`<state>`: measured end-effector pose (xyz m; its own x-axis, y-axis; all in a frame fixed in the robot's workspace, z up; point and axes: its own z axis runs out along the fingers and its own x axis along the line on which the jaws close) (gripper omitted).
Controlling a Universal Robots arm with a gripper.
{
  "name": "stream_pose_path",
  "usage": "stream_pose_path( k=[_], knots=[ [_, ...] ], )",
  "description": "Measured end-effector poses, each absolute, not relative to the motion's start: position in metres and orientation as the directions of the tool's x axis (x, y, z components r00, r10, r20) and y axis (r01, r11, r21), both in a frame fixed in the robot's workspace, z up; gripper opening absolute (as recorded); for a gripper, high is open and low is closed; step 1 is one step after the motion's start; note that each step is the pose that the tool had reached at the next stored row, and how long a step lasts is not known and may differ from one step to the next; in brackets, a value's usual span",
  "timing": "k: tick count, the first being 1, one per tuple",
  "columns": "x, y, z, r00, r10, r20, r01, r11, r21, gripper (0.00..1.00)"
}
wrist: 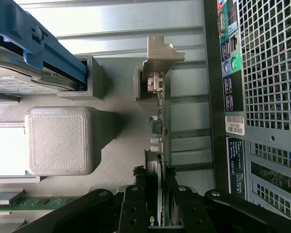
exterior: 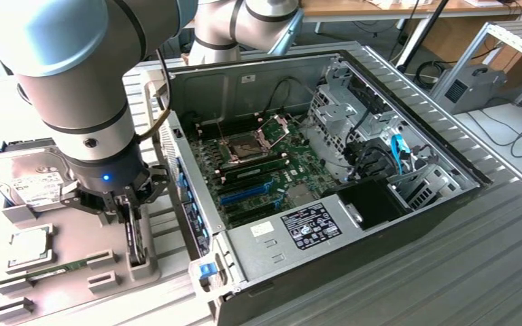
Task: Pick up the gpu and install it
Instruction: 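Pick up the gpu and move the gpu toward the slot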
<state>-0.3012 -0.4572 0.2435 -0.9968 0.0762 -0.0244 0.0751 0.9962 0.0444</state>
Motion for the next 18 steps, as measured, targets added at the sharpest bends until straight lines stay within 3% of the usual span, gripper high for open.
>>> stream_pose_path(
  k=[18],
  knots=[
    [-0.3012, -0.4560, 0.2440, -0.997, 0.076, -0.025, 0.075, 0.996, 0.040, 0.26]
  ],
)
